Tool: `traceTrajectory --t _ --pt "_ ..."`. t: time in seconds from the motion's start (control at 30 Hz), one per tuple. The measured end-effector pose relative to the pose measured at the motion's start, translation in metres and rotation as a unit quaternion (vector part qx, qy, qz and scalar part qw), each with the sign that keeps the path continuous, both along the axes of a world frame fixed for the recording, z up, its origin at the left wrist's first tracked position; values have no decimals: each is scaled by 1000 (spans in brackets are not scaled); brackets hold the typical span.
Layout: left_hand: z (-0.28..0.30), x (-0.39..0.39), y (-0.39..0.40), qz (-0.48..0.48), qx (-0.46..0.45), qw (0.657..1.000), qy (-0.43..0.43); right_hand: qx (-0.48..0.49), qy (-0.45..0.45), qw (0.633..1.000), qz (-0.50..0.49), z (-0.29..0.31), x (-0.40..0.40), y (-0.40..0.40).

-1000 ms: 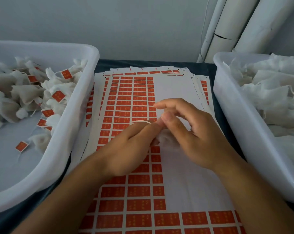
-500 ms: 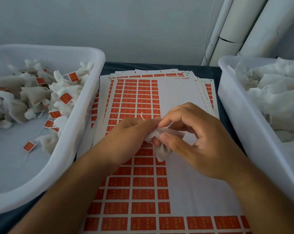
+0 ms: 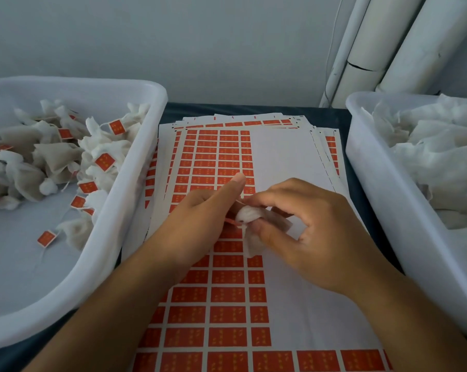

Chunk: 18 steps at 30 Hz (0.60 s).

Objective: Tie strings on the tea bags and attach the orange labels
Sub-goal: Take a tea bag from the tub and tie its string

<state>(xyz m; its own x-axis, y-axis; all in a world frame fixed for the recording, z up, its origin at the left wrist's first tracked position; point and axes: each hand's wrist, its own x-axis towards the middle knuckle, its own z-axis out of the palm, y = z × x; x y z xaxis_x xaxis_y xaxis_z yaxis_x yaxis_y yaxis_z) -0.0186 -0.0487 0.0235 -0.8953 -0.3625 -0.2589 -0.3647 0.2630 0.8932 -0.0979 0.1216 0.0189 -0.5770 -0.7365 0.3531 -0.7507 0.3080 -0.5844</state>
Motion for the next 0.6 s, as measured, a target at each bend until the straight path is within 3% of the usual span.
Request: traceTrajectory --t 0.2,0.33,0.6 --pt "-4 -2 -4 -51 13 995 80 -19 25 998 -57 0 0 -1" --pt "1 1 -8 -194 -2 974 114 -46 14 996 -75 -1 -2 0" --pt "-6 -3 3 -84 -42 984 149 -69 -90 991 -76 -1 -7 -1"
